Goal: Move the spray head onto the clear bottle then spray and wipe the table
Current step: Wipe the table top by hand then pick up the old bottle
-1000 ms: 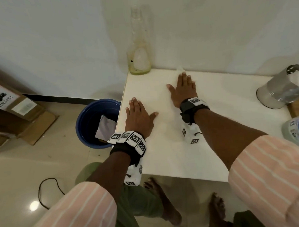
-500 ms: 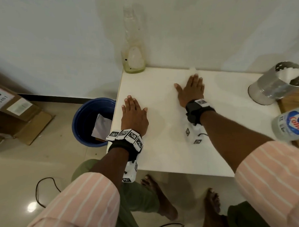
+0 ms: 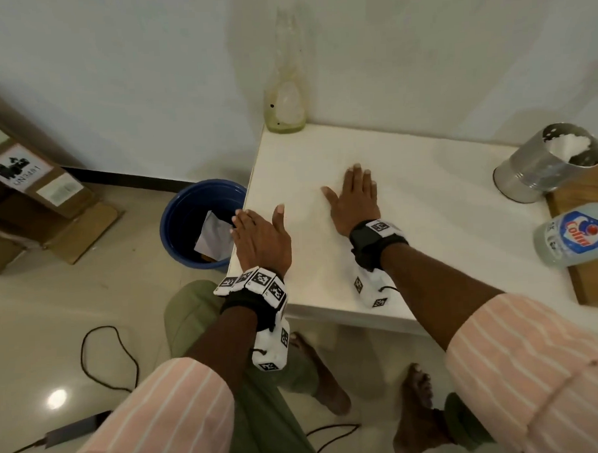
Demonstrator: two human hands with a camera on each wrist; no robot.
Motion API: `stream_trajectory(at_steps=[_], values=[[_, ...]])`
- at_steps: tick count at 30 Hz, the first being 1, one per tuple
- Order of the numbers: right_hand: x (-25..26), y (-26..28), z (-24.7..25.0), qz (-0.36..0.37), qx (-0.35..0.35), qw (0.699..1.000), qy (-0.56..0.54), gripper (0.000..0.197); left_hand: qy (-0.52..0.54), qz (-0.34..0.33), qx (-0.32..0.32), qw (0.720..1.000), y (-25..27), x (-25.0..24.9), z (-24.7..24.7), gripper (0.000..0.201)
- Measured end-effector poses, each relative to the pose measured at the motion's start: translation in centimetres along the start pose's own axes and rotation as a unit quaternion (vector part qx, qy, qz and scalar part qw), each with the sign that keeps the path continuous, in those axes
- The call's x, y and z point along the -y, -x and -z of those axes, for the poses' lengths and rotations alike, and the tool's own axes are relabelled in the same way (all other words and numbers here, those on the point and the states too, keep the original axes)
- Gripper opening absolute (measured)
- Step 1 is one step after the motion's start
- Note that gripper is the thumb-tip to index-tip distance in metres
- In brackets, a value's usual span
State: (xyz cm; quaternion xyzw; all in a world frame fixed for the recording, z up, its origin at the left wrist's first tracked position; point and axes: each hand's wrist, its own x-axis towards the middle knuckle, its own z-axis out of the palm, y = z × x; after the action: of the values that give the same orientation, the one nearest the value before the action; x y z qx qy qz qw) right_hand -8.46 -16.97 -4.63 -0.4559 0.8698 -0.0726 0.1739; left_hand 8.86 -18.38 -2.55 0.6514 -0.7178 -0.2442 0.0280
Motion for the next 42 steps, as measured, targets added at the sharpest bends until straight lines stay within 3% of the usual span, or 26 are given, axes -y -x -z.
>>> stream_trajectory(at_steps=[2,4,7,11,14,16,18,20,22,24,27,30,33,36,38,40,42], values=[[2.3,-0.4,-0.2,-0.056,0.012,0.998,-0.014,0.093,0.035,0.005,0.017,0.999,0.3,0.2,0.1,0.083],[4.9,-1.1,-0.5,-0.034,0.025,0.999,-0.01,0.099,0.044,0.003,0.02,0.999,0.2,0.3,-0.1,0.085],[7.4,-1.6,-0.9,0.09,0.07,0.992,0.048,0.094,-0.015,-0.017,0.017,1.0,-0.6,0.7,-0.8,0.089],[8.7,-0.1,-1.1,0.289,0.127,0.943,0.106,0.069,-0.055,-0.047,-0.003,0.997,-0.9,0.8,-1.1,0.086],[6.7,1.4,-1.5,0.342,0.105,0.925,0.126,0.062,-0.025,-0.03,0.014,0.999,-0.5,0.9,-0.7,0.077],[3.6,1.8,-0.9,0.298,0.073,0.945,0.11,0.065,0.041,0.015,0.025,0.999,-0.4,0.5,0.4,0.079],[-0.1,2.4,-0.1,0.171,0.04,0.983,0.049,0.071,0.088,0.039,0.041,0.995,-0.4,0.3,1.5,0.085],[-2.1,3.8,0.0,0.035,0.009,0.999,0.026,0.077,0.099,0.046,0.041,0.993,0.0,0.2,2.1,0.085],[-1.0,5.5,-1.0,-0.041,-0.013,0.999,0.008,0.082,0.111,0.066,0.029,0.991,0.6,0.3,1.8,0.084],[2.3,6.5,-2.2,-0.04,-0.014,0.999,-0.019,0.084,0.137,0.088,0.021,0.986,1.5,0.2,1.5,0.083],[7.0,7.9,-3.8,0.11,0.045,0.993,0.021,0.08,0.159,0.104,0.003,0.982,2.6,0.6,1.5,0.082],[9.5,9.6,-4.5,0.299,0.101,0.943,0.106,0.072,0.156,0.116,-0.031,0.98,2.8,1.5,2.2,0.08],[9.2,11.9,-4.9,0.411,0.111,0.886,0.183,0.062,0.152,0.124,-0.061,0.979,3.0,2.0,2.7,0.078],[6.6,12.9,-5.2,0.474,0.089,0.865,0.136,0.063,0.159,0.101,-0.05,0.981,2.6,2.5,2.4,0.081],[3.6,12.1,-4.7,0.426,0.064,0.893,0.127,0.069,0.145,0.085,-0.021,0.986,2.6,3.1,2.0,0.087],[1.0,11.1,-3.5,0.283,0.026,0.954,0.095,0.066,0.148,0.084,-0.01,0.985,2.6,3.7,1.5,0.087],[0.6,10.8,-3.0,0.16,0.003,0.986,0.053,0.068,0.144,0.097,0.003,0.985,2.9,4.4,1.4,0.085]])
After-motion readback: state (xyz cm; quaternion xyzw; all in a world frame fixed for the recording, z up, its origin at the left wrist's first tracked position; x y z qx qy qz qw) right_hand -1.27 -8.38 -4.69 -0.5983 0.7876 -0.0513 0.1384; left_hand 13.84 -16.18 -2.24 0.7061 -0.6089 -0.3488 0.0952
